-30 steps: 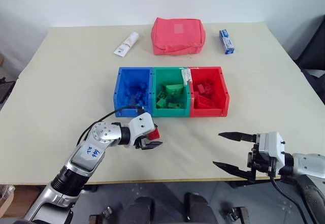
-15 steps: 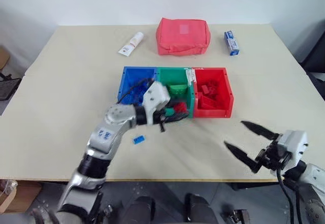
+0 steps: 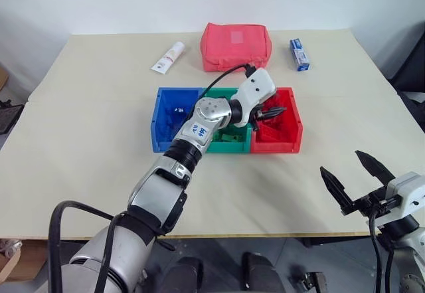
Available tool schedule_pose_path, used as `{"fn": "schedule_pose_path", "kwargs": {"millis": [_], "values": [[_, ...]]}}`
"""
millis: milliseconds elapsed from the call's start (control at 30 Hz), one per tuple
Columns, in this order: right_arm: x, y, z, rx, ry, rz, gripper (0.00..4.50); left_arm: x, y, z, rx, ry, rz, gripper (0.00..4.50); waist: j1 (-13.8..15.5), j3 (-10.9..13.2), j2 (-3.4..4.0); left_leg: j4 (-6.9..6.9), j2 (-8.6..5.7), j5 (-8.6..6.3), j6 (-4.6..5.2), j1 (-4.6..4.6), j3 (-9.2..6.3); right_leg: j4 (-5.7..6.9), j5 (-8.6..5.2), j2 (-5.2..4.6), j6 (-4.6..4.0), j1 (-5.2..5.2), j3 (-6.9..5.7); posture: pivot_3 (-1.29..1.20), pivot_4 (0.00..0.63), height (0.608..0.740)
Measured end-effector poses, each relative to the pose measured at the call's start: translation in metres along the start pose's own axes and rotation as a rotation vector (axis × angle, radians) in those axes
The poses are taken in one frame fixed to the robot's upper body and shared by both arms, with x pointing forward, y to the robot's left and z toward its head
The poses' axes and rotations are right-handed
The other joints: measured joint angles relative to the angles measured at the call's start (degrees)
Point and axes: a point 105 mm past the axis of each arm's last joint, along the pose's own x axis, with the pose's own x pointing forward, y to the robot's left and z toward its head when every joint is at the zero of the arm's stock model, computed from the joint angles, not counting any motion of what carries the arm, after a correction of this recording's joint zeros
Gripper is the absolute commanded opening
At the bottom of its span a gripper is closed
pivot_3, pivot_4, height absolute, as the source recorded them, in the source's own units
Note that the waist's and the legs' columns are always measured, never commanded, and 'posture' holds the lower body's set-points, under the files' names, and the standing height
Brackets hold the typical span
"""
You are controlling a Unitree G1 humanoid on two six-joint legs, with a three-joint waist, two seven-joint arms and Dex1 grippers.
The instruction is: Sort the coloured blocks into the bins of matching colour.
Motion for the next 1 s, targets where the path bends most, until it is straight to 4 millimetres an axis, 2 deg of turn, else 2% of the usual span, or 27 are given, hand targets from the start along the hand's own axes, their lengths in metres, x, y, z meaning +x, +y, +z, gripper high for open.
{"fn": "schedule_pose_path", "kwargs": {"millis": [200, 300, 400, 500, 700, 800, 1000], "values": [[0.001, 0.004, 0.0, -0.002, -0.009, 0.021, 4.5, 0.002, 0.0, 0.008, 0.007, -0.047, -0.019, 4.35, 0.0, 0.0, -0.01, 0.0, -0.02, 0.01, 0.01, -0.02, 0.0, 0.02, 0.0, -0.02, 0.01, -0.01, 0.01, 0.0, 0.15, 0.74], [0.003, 0.008, 0.0, -0.001, -0.012, 0.051, 4.5, -0.004, 0.007, 0.013, 0.013, -0.076, -0.006, 4.43, -0.2, 0.0, 0.0, 0.01, -0.02, 0.01, 0.01, -0.01, 0.01, 0.06, 0.01, -0.02, 0.01, -0.02, 0.02, 0.0, 0.15, 0.74], [0.01, 0.009, 0.004, -0.021, -0.032, 0.1, 4.5, -0.023, 0.011, 0.018, 0.052, -0.148, -0.027, 4.43, -1.2, 0.0, 0.02, -0.01, 0.07, 0.01, 0.01, 0.02, 0.05, 0.31, 0.0, 0.0, 0.01, -0.05, 0.09, 0.0, 0.15, 0.74], [0.019, 0.015, 0.005, -0.021, -0.047, 0.177, 4.5, -0.051, 0.012, 0.013, 0.089, -0.192, -0.039, 4.43, -1.7, 0.0, 0.04, -0.04, 0.35, 0.01, 0.0, 0.05, 0.12, 0.43, 0.0, 0.06, 0.0, -0.11, 0.18, 0.0, 0.15, 0.74], [0.036, 0.044, 0.01, -0.017, -0.057, 0.434, 4.5, -0.131, 0.0, -0.013, 0.076, -0.143, -0.078, 4.43, -2.4, 0.0, 0.06, -0.01, 0.41, 0.01, -0.02, 0.04, 0.11, 0.45, 0.0, 0.1, -0.02, -0.14, 0.28, 0.0, 0.15, 0.74], [0.04, 0.062, 0.008, -0.035, -0.019, 0.639, 4.5, -0.198, -0.013, -0.042, 0.01, -0.034, -0.029, 4.43, -3.1, -0.1, 0.11, -0.09, 0.56, -0.06, -0.05, 0.13, 0.22, 0.47, -0.04, 0.21, -0.09, -0.21, 0.46, 0.0, 0.15, 0.74], [0.045, 0.083, 0.007, -0.033, -0.013, 0.876, 4.5, -0.298, -0.045, -0.088, -0.103, 0.228, 0.061, 4.43, -2.0, -0.1, 0.1, -0.05, 0.54, -0.11, -0.04, 0.14, 0.12, 0.07, -0.06, 0.15, -0.13, -0.07, 0.37, 0.0, 0.15, 0.74]]}}
